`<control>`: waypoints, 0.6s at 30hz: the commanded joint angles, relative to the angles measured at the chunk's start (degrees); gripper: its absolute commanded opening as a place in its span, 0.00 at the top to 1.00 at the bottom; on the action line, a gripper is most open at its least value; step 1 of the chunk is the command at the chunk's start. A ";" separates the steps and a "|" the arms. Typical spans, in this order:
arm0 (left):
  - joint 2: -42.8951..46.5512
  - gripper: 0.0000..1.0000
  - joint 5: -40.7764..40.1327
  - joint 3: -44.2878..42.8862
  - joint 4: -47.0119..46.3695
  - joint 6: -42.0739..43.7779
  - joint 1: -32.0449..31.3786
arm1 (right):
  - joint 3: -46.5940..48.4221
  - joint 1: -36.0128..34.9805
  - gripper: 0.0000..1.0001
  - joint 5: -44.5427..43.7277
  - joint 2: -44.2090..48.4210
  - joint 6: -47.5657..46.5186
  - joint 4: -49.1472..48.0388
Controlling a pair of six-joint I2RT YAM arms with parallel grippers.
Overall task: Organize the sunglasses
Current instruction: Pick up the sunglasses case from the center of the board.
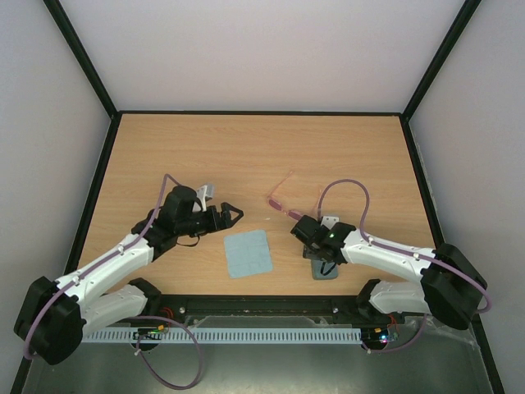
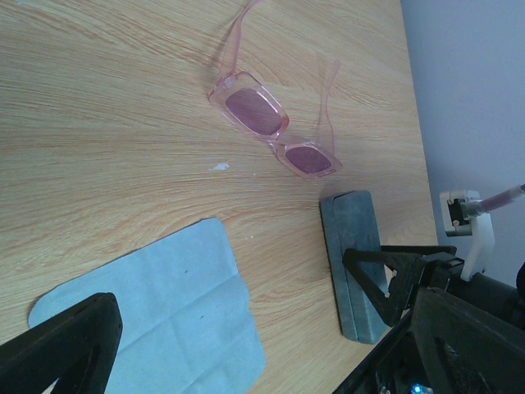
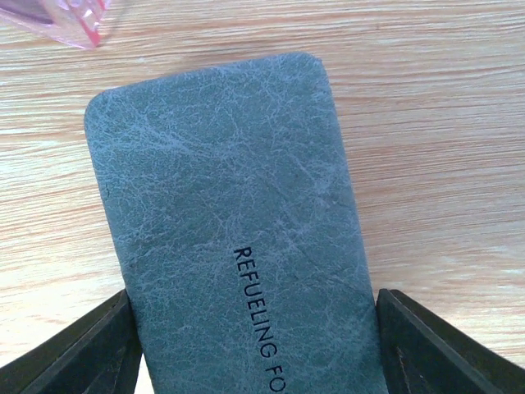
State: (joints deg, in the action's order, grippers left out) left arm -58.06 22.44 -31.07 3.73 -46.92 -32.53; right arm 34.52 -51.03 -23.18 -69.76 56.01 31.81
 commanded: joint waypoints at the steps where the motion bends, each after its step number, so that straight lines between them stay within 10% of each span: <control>1: -0.38 0.00 -0.05 0.01 -0.56 -0.52 -0.97 | 0.93 -0.35 0.52 1.43 3.53 0.33 0.99; 18: 2.75 0.00 0.50 -1.45 -4.95 -10.10 -15.10 | 12.35 0.05 0.52 18.36 9.33 -3.57 -9.69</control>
State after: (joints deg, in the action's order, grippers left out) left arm -56.25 24.29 -31.14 0.91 -53.69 -44.91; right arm 44.14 -51.03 -8.93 -60.01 52.64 25.10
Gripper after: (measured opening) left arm 0.995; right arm 0.719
